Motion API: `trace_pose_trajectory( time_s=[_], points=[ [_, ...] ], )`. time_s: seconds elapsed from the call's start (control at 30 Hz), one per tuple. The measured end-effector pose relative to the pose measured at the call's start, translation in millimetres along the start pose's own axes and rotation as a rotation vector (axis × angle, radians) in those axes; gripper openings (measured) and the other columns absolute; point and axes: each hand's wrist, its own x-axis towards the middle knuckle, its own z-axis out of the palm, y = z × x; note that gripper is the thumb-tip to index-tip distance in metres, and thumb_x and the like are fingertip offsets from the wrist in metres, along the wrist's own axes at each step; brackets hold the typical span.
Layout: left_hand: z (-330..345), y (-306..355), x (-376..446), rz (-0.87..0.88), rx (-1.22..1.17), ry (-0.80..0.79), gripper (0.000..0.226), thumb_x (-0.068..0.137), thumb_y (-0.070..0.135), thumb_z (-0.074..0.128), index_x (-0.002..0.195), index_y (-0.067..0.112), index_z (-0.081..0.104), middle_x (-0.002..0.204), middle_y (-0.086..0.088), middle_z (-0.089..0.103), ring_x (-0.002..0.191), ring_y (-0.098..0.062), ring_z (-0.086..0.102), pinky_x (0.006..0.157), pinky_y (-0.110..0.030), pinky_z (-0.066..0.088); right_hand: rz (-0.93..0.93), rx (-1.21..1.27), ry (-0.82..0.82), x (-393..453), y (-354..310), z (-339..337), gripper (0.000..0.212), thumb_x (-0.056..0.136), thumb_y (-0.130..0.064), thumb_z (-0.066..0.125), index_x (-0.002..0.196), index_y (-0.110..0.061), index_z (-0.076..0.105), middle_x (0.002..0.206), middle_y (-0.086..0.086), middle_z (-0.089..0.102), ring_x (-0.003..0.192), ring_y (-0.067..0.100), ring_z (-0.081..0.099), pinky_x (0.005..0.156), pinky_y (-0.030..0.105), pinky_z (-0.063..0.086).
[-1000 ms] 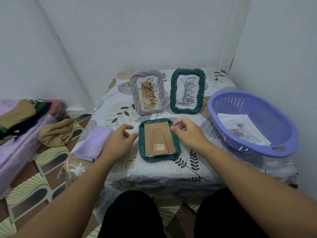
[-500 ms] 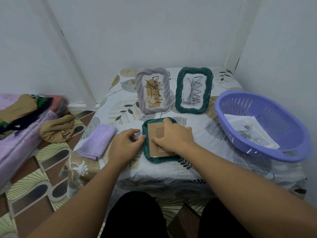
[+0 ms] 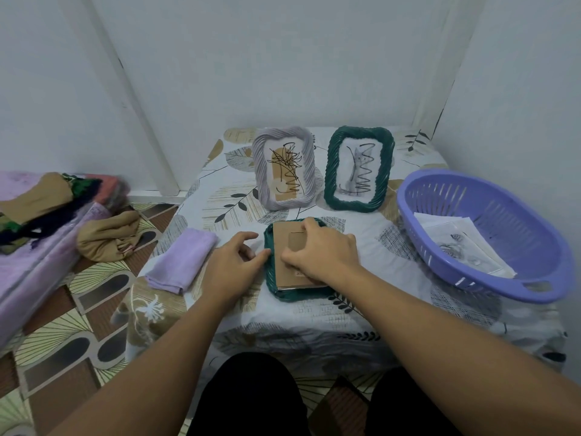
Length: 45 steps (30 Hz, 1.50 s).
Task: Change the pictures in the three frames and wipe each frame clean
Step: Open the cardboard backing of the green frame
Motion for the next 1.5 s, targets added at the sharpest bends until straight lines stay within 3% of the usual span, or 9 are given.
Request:
trace_pose_trajectory(
  time_s=[0.2,0.33,0.67,0.77,0.87,0.97,1.1,1.23,1.5],
  points=[
    [-10,10,12,-0.026,-0.161,-0.100,0.030,0.094,0.052,0.067,0.087,0.024,0.075,0.082,-0.005,0.073,0.072,-0.010,0.060,0.072,-0.038,0.052,0.024,0.076,0.038,-2,5,-1,0.055,0.077,-0.067,0.053,0.111,-0.027,0.042,0.097,-0.006,0.063,0.092,0.024,0.060,0.091,0.046,0.040],
    [-12,27,18,-0.108,-0.214,-0.226,0.031,0.093,0.051,0.069,0.087,0.023,0.080,0.089,-0.002,0.078,0.084,-0.011,0.065,0.083,-0.035,0.051,0.007,0.088,0.082,-5,5,1,0.062,0.077,-0.074,0.050,0.116,-0.026,0.041,0.101,-0.005,0.065,0.095,0.024,0.063,0.091,0.047,0.042],
    [-3,46,15,-0.340,-0.423,-0.280,0.025,0.099,0.030,0.066,0.094,0.008,0.077,0.090,-0.008,0.078,0.083,-0.018,0.067,0.066,-0.023,0.047,0.036,0.127,0.130,-4,10,5,0.086,0.079,-0.082,0.054,0.142,-0.026,0.034,0.131,0.007,0.046,0.124,0.030,0.045,0.102,0.049,0.039],
    [-8,55,17,-0.372,-0.451,-0.263,0.022,0.100,0.028,0.064,0.096,0.010,0.075,0.089,-0.002,0.072,0.080,-0.010,0.057,0.067,-0.024,0.041,0.068,0.335,0.124,-3,12,3,0.103,0.075,-0.078,0.066,0.153,-0.026,0.023,0.137,0.008,0.042,0.128,0.027,0.042,0.108,0.046,0.040],
    [-11,58,19,-0.356,-0.461,-0.278,0.020,0.099,0.031,0.066,0.092,0.015,0.076,0.093,0.004,0.072,0.088,-0.008,0.055,0.086,-0.030,0.040,0.076,0.760,0.011,1,14,3,0.084,0.079,-0.053,0.081,0.145,-0.029,0.034,0.130,-0.004,0.062,0.118,0.018,0.061,0.102,0.044,0.052],
    [-11,56,18,-0.320,-0.447,-0.252,0.024,0.099,0.035,0.065,0.094,0.016,0.078,0.100,0.004,0.075,0.107,-0.015,0.059,0.102,-0.038,0.041,0.109,1.025,-0.056,3,15,2,0.063,0.085,-0.031,0.082,0.137,-0.032,0.046,0.120,-0.007,0.069,0.108,0.015,0.068,0.096,0.047,0.058],
    [-8,50,11,-0.162,-0.102,-0.103,0.019,0.103,0.036,0.058,0.111,0.022,0.068,0.088,0.005,0.068,0.083,-0.014,0.061,0.079,-0.033,0.050,0.117,1.091,-0.032,6,26,-1,0.054,0.091,-0.023,0.077,0.133,-0.037,0.046,0.119,-0.008,0.068,0.108,0.015,0.068,0.095,0.044,0.058],
    [-3,32,9,-0.071,0.256,-0.063,0.028,0.097,0.044,0.062,0.121,0.028,0.061,0.076,0.006,0.070,0.078,-0.011,0.065,0.078,-0.035,0.054,0.170,1.115,0.009,8,43,-6,0.046,0.091,-0.017,0.076,0.123,-0.037,0.050,0.115,-0.005,0.071,0.107,0.017,0.070,0.093,0.043,0.059],
    [1,16,8,-0.061,0.186,-0.038,0.030,0.095,0.030,0.065,0.123,0.020,0.071,0.074,0.007,0.071,0.073,-0.012,0.066,0.068,-0.028,0.050,0.303,0.974,0.044,12,71,-17,0.053,0.092,-0.028,0.075,0.138,-0.027,0.048,0.116,-0.004,0.071,0.100,0.018,0.070,0.089,0.046,0.061]
  ],
)
